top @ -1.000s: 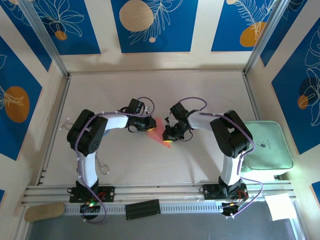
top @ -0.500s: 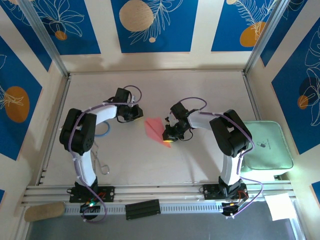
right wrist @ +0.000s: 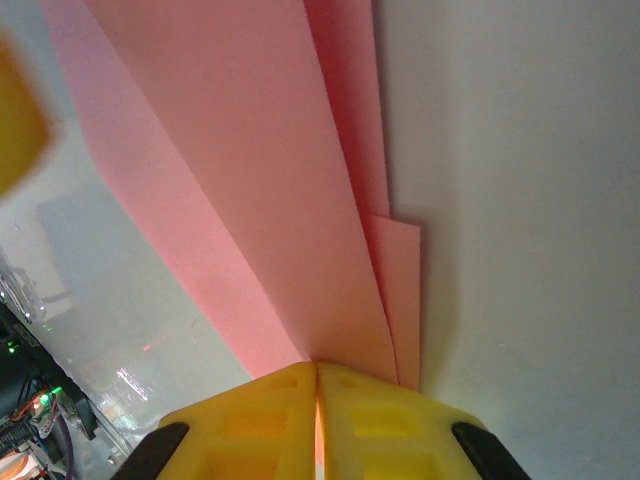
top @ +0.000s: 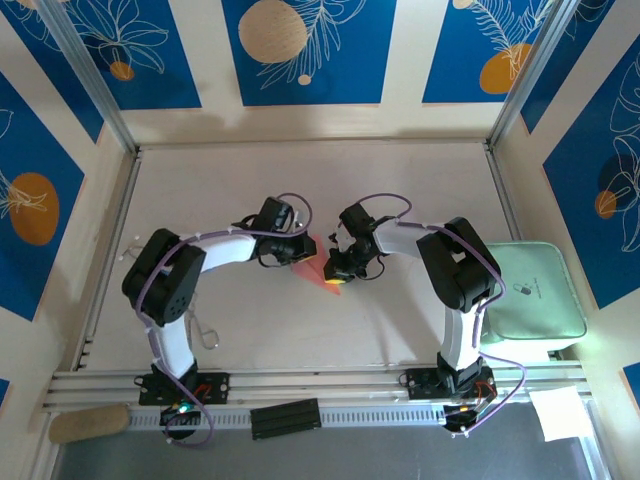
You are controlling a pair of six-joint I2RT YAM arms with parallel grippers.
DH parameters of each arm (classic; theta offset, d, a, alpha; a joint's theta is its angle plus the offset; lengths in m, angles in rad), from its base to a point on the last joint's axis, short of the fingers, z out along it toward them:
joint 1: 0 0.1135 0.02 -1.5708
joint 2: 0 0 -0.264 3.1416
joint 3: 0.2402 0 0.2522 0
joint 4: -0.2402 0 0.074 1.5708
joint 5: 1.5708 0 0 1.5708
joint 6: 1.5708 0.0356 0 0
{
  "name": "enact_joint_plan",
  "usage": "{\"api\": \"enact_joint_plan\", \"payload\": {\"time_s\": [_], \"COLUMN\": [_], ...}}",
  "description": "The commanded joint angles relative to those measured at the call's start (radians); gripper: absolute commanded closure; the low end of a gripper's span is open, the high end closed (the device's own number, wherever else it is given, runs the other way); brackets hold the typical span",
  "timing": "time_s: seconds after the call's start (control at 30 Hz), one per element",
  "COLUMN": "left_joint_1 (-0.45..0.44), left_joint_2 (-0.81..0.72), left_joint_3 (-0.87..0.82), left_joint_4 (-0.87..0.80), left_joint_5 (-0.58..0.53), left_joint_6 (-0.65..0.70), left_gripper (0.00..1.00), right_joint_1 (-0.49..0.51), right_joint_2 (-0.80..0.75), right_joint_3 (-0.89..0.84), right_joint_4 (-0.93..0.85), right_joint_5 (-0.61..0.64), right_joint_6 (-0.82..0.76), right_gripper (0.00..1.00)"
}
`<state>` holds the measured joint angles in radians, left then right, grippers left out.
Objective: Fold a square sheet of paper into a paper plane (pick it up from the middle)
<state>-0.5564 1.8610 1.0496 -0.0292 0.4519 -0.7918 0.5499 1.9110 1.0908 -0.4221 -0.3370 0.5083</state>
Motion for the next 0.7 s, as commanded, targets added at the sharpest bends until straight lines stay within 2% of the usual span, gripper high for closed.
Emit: {"api": "enact_joint_plan", "payload": {"time_s": [0.0,0.43,0.67], "left_joint_1": [-0.015,-0.023,-0.022], "left_joint_2": [0.038,0.113,0.132], "left_joint_3": [0.007,0.033,0.038], "left_joint_4": [0.051,-0.077,-0.108], "left_joint_5": [0.026,-0.062,-0.081], "left_joint_6": [-0.043,-0.055,-0.063], "left_gripper": [0.89,0.94,0.95], "right_joint_1": [0.007,-0.002,0.011], "right_joint_2": [-0.007,-0.131,-0.058], "right_joint_3": [-0.029,-0.084,-0.019], "right_joint_4": [-0.026,0.025,0.01], "right_joint_5": [0.025,0.034,0.049], "right_joint_6": [-0.002,0.066,0.104], "right_gripper": [0.88,0.87,0.87]}}
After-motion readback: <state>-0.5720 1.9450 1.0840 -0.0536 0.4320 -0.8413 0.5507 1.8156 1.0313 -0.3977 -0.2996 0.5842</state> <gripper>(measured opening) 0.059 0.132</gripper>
